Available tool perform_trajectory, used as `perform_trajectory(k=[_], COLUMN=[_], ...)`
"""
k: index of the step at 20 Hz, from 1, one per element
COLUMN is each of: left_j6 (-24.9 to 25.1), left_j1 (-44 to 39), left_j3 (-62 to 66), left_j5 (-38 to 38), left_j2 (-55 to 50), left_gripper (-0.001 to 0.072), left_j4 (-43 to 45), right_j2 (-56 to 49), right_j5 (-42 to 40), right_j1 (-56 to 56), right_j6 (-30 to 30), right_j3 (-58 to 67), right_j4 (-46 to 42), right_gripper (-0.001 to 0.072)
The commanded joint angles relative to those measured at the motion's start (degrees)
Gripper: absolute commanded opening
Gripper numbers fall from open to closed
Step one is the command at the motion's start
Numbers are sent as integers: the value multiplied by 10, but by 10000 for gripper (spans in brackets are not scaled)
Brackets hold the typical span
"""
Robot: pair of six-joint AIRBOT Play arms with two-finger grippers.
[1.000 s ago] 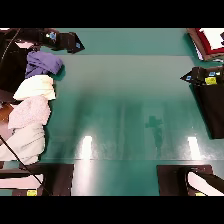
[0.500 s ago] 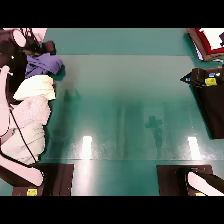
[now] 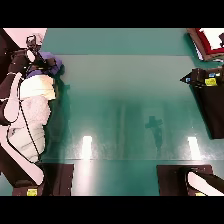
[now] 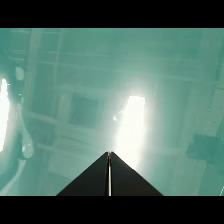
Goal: Fold the shirts.
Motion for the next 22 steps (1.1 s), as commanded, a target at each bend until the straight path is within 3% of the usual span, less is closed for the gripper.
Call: perform_trajectory(k=[1,3,9,11,15,17,22], left_j6=[0,14,185,229,327,346,347], left_j1=[2,-2,-88,-127,-190,-230,-317], left_j3=[7,40,135,133,133,116,-33], left_j5=[-11,-40,-82,-128,-272,-318,-260], left_j2=[3,26,238,317,392,393,359], left_gripper=[22,21,21,22,21,21,22], left_j4=[-25,-27,-62,-119,-359,-439,-440], right_j2=[0,1,0,0,0,0,0], right_j5=[-4,-12,-47,-62,-68,-60,-22], right_j1=[0,0,-2,-2,-2,-1,10], right_j6=[0,0,-3,-9,-9,-9,-9], right_j3=[0,3,163,225,318,353,386], right_j4=[0,10,14,14,14,15,20], right_gripper=[16,16,16,16,16,16,16])
